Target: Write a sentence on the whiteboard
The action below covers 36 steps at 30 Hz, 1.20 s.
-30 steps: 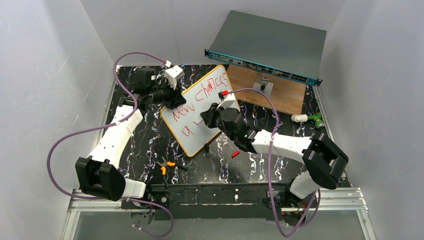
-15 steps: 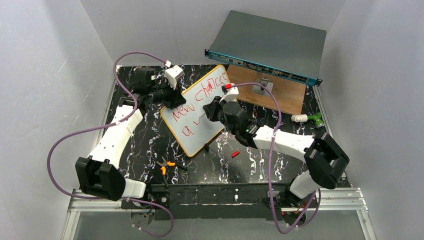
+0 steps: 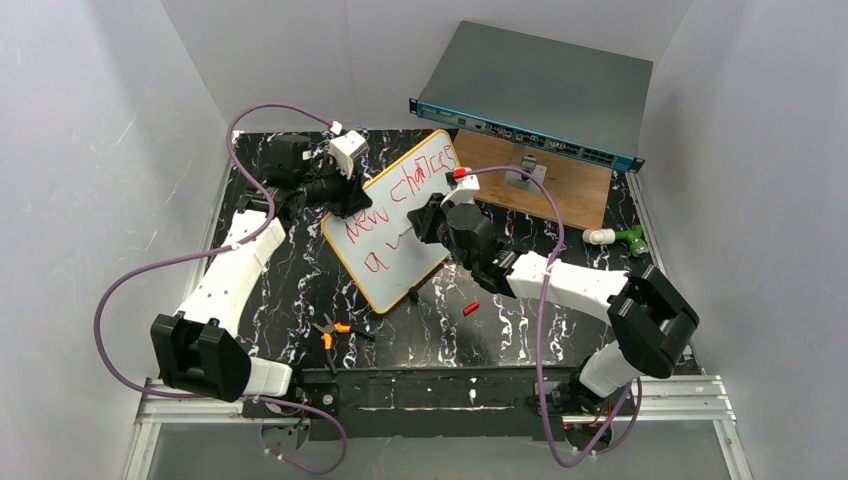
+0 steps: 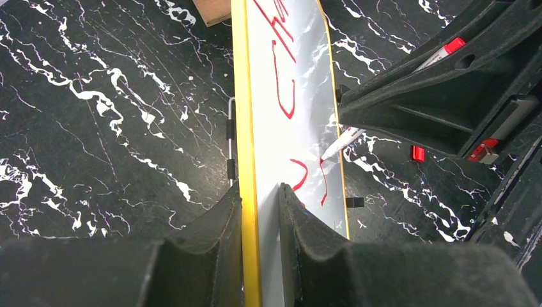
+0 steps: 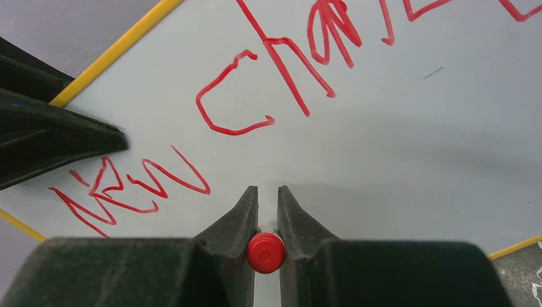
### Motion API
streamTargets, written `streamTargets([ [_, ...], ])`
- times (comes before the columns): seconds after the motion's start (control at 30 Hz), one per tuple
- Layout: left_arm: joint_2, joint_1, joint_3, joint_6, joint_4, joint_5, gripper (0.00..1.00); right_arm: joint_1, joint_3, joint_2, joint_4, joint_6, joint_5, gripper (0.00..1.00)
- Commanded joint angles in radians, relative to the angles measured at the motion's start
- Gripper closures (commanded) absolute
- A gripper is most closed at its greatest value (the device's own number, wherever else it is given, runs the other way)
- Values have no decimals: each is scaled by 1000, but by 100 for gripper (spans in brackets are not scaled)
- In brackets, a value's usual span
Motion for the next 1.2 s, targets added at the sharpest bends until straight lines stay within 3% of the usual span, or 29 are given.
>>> streamTargets([
  [0.0,13,-11,-14,107,-72,-44,100,-25,-30,5,12,1,45,99],
  [0.3,16,-11,-9,108,-74,-46,100,-35,-49,2,4,-6,32,99],
  [0.8,15,-11,-8,105,-75,-41,100,-65,106,28,10,-56,14,99],
  [1.17,19,-11,-10,101,-65,-43,100,-60,-7,-60,16,-27,2,99],
])
